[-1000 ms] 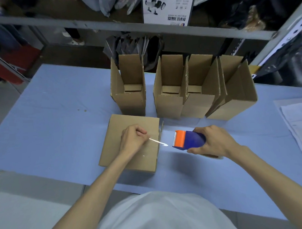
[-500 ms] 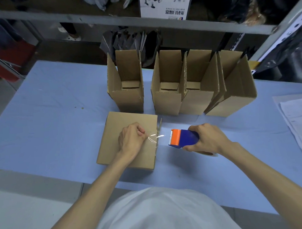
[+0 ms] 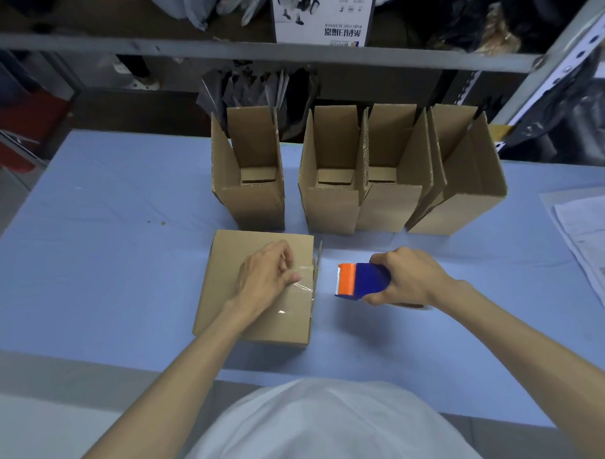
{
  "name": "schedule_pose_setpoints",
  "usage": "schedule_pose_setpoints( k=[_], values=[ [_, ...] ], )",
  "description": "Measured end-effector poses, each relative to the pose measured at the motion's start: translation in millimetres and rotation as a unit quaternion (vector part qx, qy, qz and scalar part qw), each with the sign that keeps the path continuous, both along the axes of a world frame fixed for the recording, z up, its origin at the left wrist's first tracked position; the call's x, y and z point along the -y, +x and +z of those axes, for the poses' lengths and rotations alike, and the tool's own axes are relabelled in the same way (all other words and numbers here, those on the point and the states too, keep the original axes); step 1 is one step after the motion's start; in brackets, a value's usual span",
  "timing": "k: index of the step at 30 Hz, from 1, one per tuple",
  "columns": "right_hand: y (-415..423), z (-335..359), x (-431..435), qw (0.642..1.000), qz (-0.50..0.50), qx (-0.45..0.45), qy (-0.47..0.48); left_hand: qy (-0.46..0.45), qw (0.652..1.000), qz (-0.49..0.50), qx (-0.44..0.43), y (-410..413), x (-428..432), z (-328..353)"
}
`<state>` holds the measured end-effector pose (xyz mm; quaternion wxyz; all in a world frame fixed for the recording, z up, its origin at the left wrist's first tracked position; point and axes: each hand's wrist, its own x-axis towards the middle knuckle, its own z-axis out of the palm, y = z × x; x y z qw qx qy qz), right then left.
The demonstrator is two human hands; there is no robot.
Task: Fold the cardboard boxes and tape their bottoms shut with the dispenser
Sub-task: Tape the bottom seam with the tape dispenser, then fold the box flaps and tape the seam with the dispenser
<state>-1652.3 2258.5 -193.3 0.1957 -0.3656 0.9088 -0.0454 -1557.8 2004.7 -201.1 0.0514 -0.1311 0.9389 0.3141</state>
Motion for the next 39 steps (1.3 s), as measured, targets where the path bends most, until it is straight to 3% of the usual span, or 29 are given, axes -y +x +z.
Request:
schedule_pose_setpoints(
  k=[6,10,12,15,19,22,24,27,29,34,37,39],
  values=[
    [5.4,-3.1,32.5,0.995,0.02,-0.019,0.091,0.067,0.993,-0.082,-0.045,3.8,-12.0,-15.0],
    [11.3,-7.9,50.6,0.985,0.062,-0.088,0.139,0.056,0.995,-0.074,-0.047,1.8,-14.6,-16.2],
    [10.5,-11.0,41.2,0.987,0.018,-0.082,0.133,0.049,0.994,-0.078,-0.059,4.7,-8.2,-15.7],
    [7.6,-12.1,32.9,0.989,-0.066,-0.088,0.098,-0.035,0.984,-0.173,-0.038,9.3,-12.1,-16.8],
    [17.2,-25.2,29.7,0.984,-0.131,-0.11,0.057,-0.126,0.969,-0.212,-0.01,7.6,-27.3,-16.8],
    [33.5,-40.2,28.9,0.978,-0.157,-0.114,0.074,-0.254,0.928,-0.27,0.023,1.1,-34.7,-18.3],
    [42.9,-52.1,30.9,0.973,-0.172,-0.118,0.099,-0.251,0.927,-0.278,0.026,-3.9,-37.8,-16.3],
    [54.6,-58.5,34.8,0.956,-0.185,-0.188,0.126,-0.173,0.959,-0.223,-0.028,-13.6,-35.8,-12.1],
    [60.7,-63.8,34.8,0.948,-0.173,-0.227,0.14,-0.169,0.973,-0.15,-0.039,-27.5,-32.1,-12.7],
    [63.6,-80.5,30.8,0.965,-0.206,-0.139,0.079,-0.225,0.965,-0.109,0.083,-66.1,-36.5,-16.2],
    [64.0,-77.9,25.7,0.97,-0.229,-0.074,0.01,-0.177,0.979,-0.072,0.068,-70.6,-36.5,-2.1],
    [70.8,-60.7,24.5,0.965,-0.24,-0.067,-0.086,-0.112,0.994,-0.005,0.001,-63.6,-27.6,15.6]
  ],
)
